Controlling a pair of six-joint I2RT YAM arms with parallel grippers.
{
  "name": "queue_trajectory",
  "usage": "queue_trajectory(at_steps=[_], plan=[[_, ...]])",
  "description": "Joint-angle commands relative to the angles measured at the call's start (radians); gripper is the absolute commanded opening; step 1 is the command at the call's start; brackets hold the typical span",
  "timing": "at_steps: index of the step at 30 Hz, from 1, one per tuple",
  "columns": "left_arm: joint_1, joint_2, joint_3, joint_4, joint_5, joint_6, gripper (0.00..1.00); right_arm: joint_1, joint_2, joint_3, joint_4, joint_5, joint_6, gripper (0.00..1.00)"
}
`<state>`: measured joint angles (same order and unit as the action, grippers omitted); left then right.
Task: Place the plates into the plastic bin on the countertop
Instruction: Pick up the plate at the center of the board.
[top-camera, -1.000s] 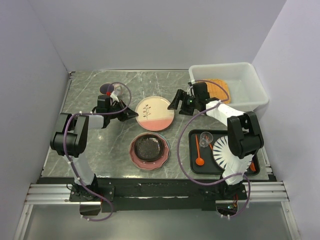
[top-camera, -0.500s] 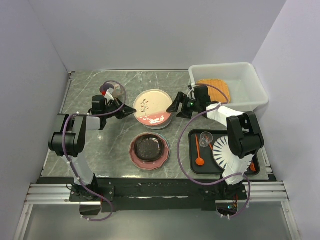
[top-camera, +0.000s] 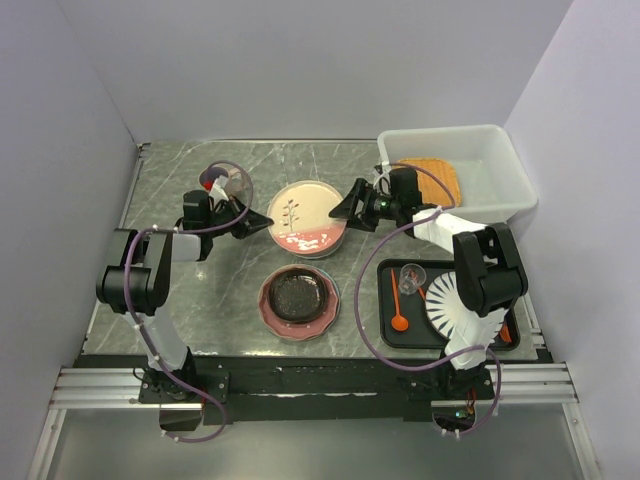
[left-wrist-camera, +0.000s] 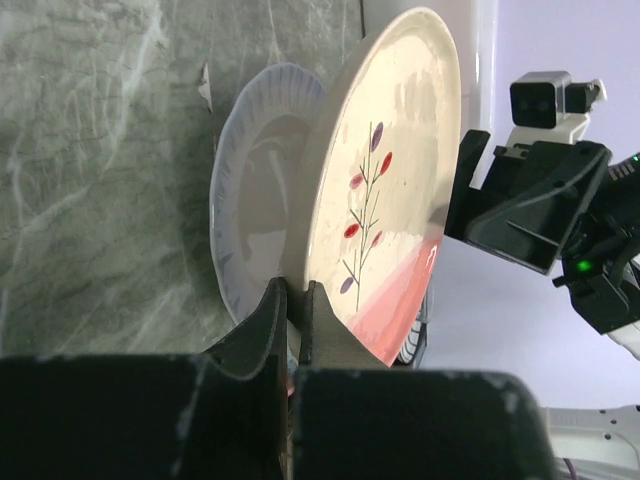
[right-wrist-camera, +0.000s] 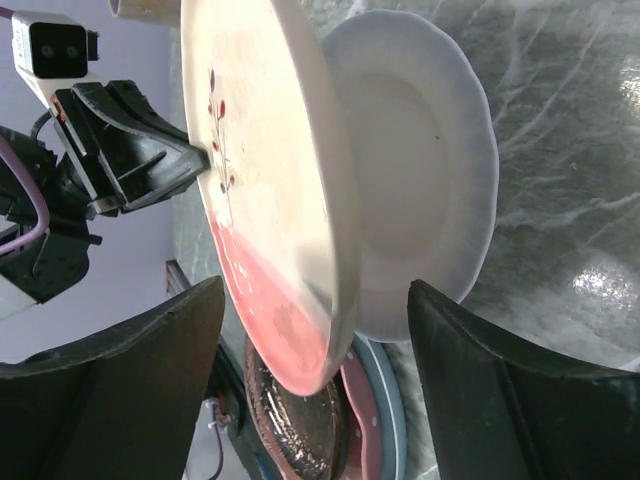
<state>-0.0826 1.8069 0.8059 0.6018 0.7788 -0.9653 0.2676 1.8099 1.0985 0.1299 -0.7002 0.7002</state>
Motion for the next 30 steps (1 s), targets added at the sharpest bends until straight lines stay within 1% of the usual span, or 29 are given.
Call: queue_trajectory(at_steps=[1, 2, 3, 8, 9, 11, 12, 14, 15, 17, 18, 19, 20, 30], plan=[[-0.002, -0.086, 0.012, 0.156, 0.111, -0.047, 0.01, -0.007, 0.012, 0.015, 0.051, -0.036, 0.021, 0.75], [-0.002, -0.089, 0.010, 0.161, 0.114, -0.046, 0.01, -0.007, 0.014, 0.020, 0.053, -0.038, 0.024, 0.72], [-0.003, -0.093, 0.010, 0.161, 0.117, -0.044, 0.01, -0.007, 0.016, 0.021, 0.059, -0.042, 0.024, 0.67], [-0.011, -0.104, 0.015, 0.167, 0.145, -0.032, 0.01, -0.005, 0.026, 0.024, 0.077, -0.062, 0.041, 0.57], [-0.014, -0.106, 0.016, 0.167, 0.149, -0.029, 0.01, -0.004, 0.029, 0.026, 0.083, -0.064, 0.044, 0.51], [-0.020, -0.110, 0.021, 0.161, 0.149, -0.016, 0.01, -0.004, 0.034, 0.027, 0.086, -0.067, 0.050, 0.43], [-0.025, -0.113, 0.022, 0.151, 0.151, -0.007, 0.01, -0.004, 0.032, 0.027, 0.096, -0.071, 0.053, 0.37], [-0.029, -0.115, 0.029, 0.138, 0.148, 0.003, 0.01, -0.002, 0.032, 0.026, 0.099, -0.074, 0.058, 0.29], [-0.031, -0.118, 0.032, 0.118, 0.139, 0.017, 0.01, -0.002, 0.032, 0.024, 0.106, -0.077, 0.061, 0.23], [-0.032, -0.119, 0.035, 0.104, 0.132, 0.026, 0.01, -0.001, 0.032, 0.026, 0.108, -0.081, 0.061, 0.14], [-0.032, -0.124, 0.035, 0.098, 0.125, 0.033, 0.01, -0.002, 0.034, 0.027, 0.109, -0.087, 0.062, 0.06], [-0.032, -0.124, 0.036, 0.086, 0.123, 0.036, 0.01, -0.002, 0.035, 0.029, 0.111, -0.088, 0.061, 0.02], [-0.032, -0.126, 0.036, 0.078, 0.120, 0.042, 0.01, -0.002, 0.035, 0.027, 0.112, -0.091, 0.061, 0.00], [-0.034, -0.153, 0.042, 0.003, 0.071, 0.100, 0.01, -0.002, 0.028, 0.020, 0.131, -0.105, 0.070, 0.00]])
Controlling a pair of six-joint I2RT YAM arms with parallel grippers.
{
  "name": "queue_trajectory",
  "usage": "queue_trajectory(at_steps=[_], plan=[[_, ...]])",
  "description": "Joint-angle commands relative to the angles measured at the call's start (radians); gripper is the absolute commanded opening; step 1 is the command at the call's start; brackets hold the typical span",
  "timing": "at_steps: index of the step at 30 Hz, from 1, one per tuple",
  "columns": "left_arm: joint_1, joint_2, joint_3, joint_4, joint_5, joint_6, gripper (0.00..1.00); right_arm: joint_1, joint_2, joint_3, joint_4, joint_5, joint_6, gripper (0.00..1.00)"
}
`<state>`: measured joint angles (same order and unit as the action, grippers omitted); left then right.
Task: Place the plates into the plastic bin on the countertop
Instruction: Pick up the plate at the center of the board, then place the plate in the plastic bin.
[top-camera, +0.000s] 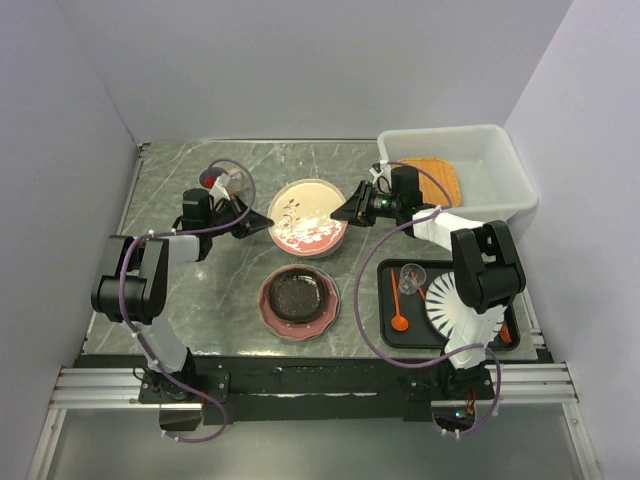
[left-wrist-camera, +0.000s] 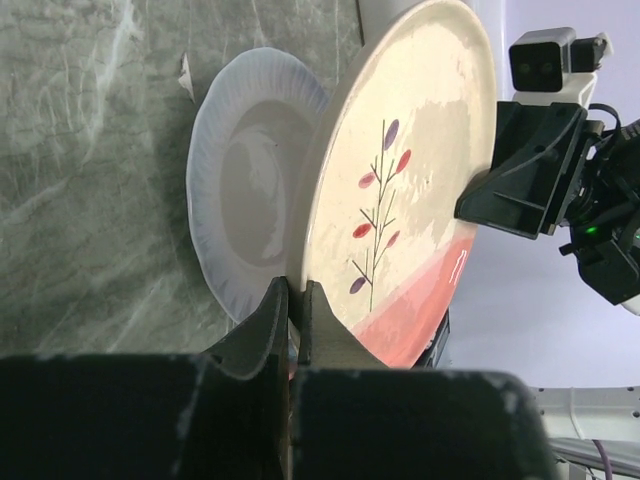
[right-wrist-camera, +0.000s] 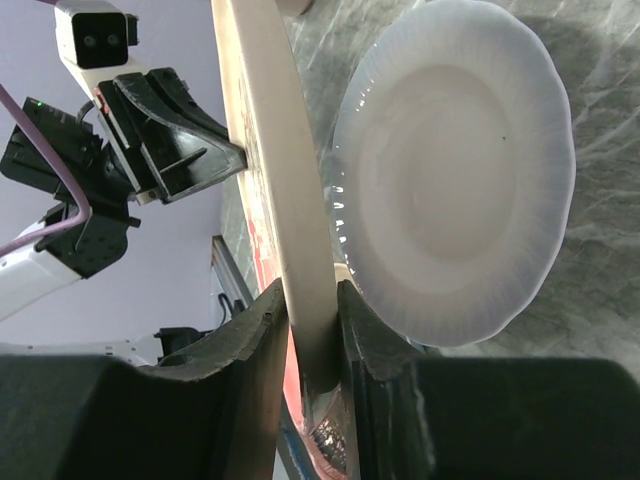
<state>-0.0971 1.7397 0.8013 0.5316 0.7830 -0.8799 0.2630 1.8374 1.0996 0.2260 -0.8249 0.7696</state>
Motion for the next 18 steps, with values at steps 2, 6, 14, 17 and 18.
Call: queue_trajectory(at_steps=[2, 6, 14, 17, 18], plan=[[-0.019, -0.089, 0.044, 0.064, 0.058, 0.018, 0.01, 0.002, -0.003, 0.019, 0.035, 0.018, -0.003, 0.00], [-0.019, -0.101, 0.036, 0.057, 0.042, 0.032, 0.17, 0.002, -0.013, 0.013, 0.033, 0.018, -0.004, 0.00], [-0.019, -0.129, 0.029, 0.005, -0.001, 0.064, 0.62, 0.001, -0.026, 0.019, 0.035, 0.010, -0.009, 0.00], [-0.021, -0.141, 0.019, -0.010, -0.022, 0.078, 0.83, 0.002, -0.033, 0.013, 0.044, 0.009, -0.003, 0.00], [-0.020, -0.147, 0.015, -0.015, -0.027, 0.081, 0.86, 0.002, -0.038, 0.013, 0.044, 0.009, -0.001, 0.00]])
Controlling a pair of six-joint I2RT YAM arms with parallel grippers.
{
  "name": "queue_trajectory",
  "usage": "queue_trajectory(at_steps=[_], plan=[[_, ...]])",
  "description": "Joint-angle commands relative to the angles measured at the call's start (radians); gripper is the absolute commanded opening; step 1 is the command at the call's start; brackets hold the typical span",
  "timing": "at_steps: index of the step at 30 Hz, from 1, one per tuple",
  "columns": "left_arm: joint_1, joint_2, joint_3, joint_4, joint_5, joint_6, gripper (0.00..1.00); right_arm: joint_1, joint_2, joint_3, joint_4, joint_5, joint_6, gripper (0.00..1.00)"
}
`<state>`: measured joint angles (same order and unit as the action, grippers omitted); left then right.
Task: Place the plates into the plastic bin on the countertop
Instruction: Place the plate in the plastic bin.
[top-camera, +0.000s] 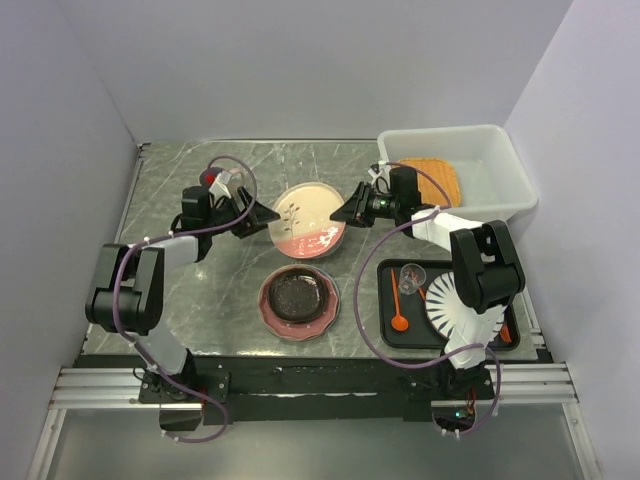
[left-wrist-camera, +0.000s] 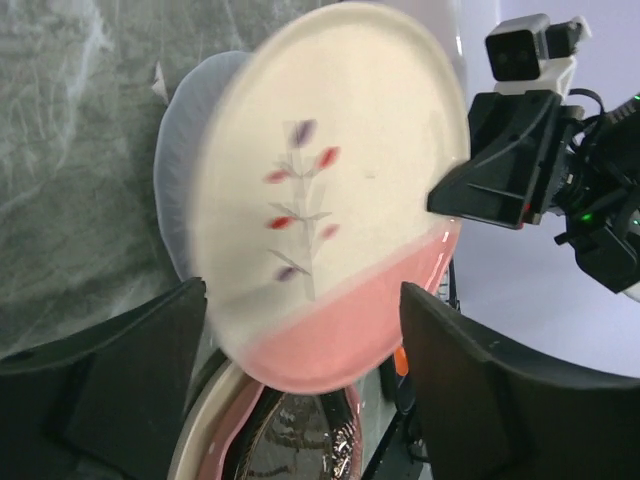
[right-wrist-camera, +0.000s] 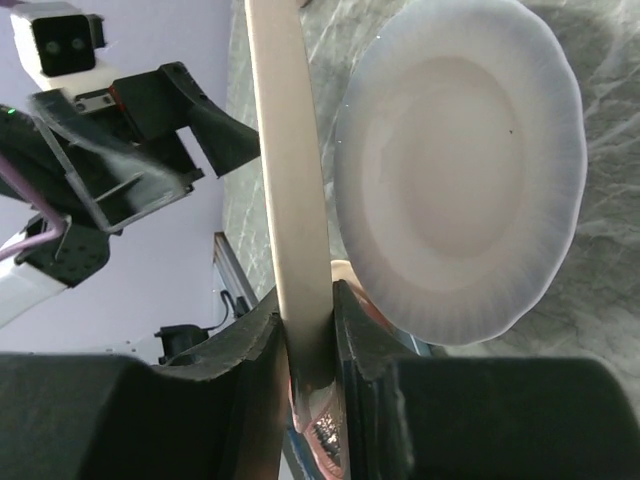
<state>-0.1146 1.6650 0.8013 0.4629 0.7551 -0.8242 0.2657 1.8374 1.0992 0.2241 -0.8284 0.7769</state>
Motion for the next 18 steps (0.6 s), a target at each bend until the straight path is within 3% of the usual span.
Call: queue_trajectory(at_steps=[1, 7, 18], plan=[[-0.003, -0.076, 0.013, 0.051, -0.006, 0.030, 0.88, 0.000, -0.040, 0.013, 0.043, 0.014, -0.010, 0.00], [-0.002, -0.099, 0.004, 0.034, -0.025, 0.040, 0.99, -0.002, -0.052, 0.018, 0.034, 0.014, -0.014, 0.00], [-0.002, -0.105, -0.013, 0.040, -0.034, 0.028, 0.99, 0.000, -0.079, 0.022, 0.055, -0.009, 0.015, 0.00]])
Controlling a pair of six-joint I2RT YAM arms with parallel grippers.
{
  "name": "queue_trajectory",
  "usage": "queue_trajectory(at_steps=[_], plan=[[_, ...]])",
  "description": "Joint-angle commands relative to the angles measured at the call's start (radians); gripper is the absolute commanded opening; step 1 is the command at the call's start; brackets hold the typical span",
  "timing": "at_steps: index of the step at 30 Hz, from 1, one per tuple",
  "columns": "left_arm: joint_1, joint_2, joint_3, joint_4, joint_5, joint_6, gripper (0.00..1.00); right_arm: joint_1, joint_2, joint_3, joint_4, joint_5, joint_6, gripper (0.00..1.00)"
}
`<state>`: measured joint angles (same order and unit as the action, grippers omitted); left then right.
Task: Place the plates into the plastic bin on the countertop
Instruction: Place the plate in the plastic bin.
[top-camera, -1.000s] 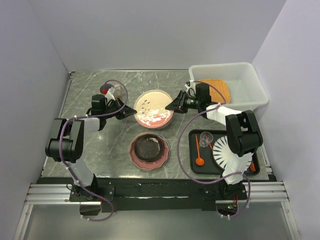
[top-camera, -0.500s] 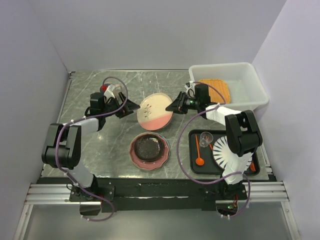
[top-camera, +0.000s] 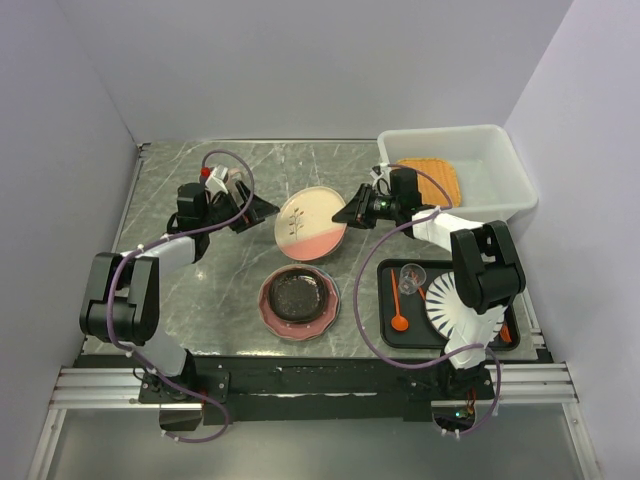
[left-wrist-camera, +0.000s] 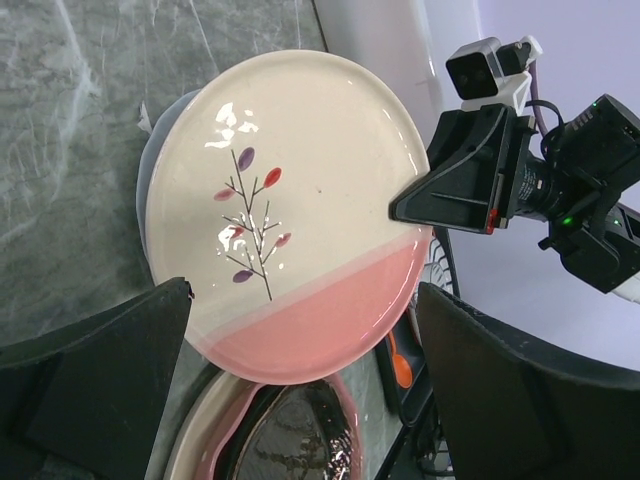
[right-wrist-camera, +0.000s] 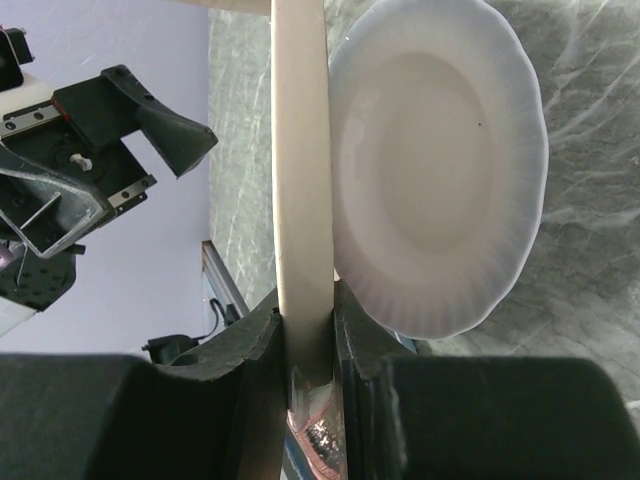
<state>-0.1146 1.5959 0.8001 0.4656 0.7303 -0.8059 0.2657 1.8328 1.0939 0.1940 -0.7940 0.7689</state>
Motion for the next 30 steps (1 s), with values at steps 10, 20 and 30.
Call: queue_trajectory(at_steps=[10, 20, 30], plan=[[-0.002, -0.079, -0.035, 0.011, -0.048, 0.037, 0.99, 0.000, -0.095, 0.084, 0.117, -0.071, 0.075, 0.00], [-0.002, -0.062, -0.044, 0.021, -0.055, 0.033, 0.99, -0.028, -0.136, 0.187, 0.045, -0.077, 0.061, 0.00], [-0.003, -0.037, -0.044, 0.030, -0.049, 0.030, 0.99, -0.161, -0.181, 0.216, 0.030, -0.076, 0.069, 0.00]])
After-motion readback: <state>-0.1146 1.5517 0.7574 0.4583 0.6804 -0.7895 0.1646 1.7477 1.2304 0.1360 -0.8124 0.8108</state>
